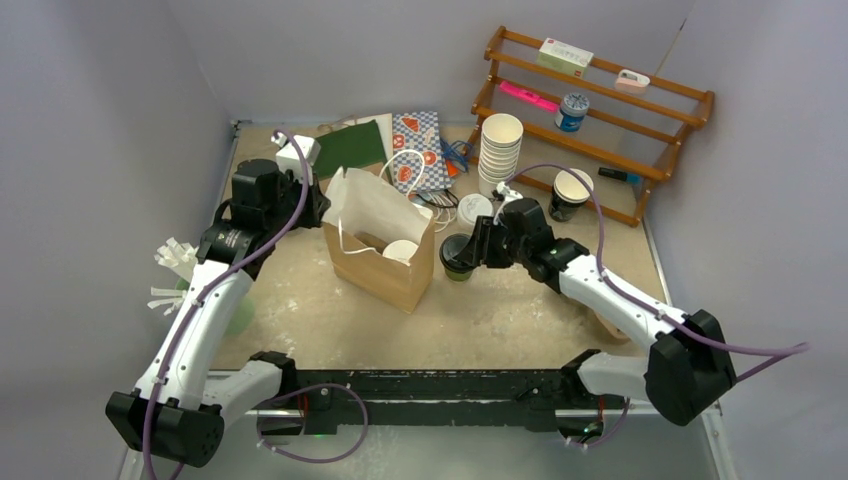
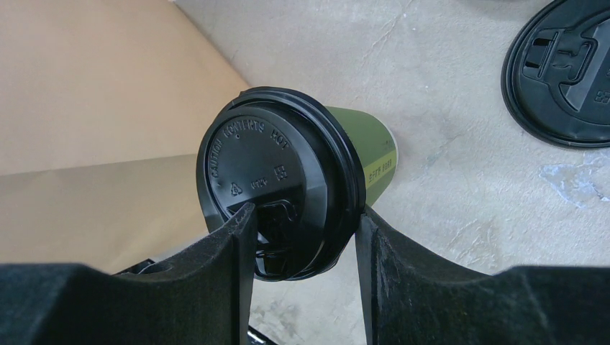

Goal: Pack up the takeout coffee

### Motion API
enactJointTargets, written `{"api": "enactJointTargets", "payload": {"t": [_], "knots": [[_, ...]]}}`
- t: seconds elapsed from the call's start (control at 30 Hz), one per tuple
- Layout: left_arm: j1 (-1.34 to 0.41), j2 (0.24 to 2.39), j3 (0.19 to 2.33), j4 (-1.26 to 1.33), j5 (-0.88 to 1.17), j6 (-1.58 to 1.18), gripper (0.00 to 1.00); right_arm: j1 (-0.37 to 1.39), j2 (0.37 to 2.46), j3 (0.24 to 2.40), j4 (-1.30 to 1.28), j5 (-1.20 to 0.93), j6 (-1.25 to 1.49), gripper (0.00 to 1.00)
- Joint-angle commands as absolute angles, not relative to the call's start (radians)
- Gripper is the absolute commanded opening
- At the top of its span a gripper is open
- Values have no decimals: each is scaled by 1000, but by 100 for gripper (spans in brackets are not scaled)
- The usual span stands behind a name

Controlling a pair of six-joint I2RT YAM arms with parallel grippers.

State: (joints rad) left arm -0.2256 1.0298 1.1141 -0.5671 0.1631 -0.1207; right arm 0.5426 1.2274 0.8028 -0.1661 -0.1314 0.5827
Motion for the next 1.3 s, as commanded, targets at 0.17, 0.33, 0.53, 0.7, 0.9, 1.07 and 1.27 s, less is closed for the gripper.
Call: {"api": "enactJointTargets", "payload": {"t": [0.17, 0.33, 0.53, 0.7, 0.9, 1.07, 1.27], "knots": [[-227, 1015, 1102, -572, 184, -126, 0, 539, 1232, 793, -134, -104, 554, 50], [-227, 1011, 1100, -571, 185, -126, 0, 538, 1234, 792, -168, -80, 555, 63], [-227, 1006, 1100, -572, 185, -123, 0, 538, 1207, 810, -218, -37, 552, 98], [-227, 999, 1102, -575, 179, -119, 0, 540, 1201, 892, -275, 22, 467, 98], [-227, 1001, 1135, -613, 109, -74, 0, 548, 1237, 990, -341, 28, 385, 98], [-227, 1002, 1155, -655, 65, -53, 0, 613, 1307, 1077, -376, 80, 329, 98], [-227, 970, 1117, -642, 76, -72, 0, 698, 1396, 1159, -421, 166, 311, 98]]}}
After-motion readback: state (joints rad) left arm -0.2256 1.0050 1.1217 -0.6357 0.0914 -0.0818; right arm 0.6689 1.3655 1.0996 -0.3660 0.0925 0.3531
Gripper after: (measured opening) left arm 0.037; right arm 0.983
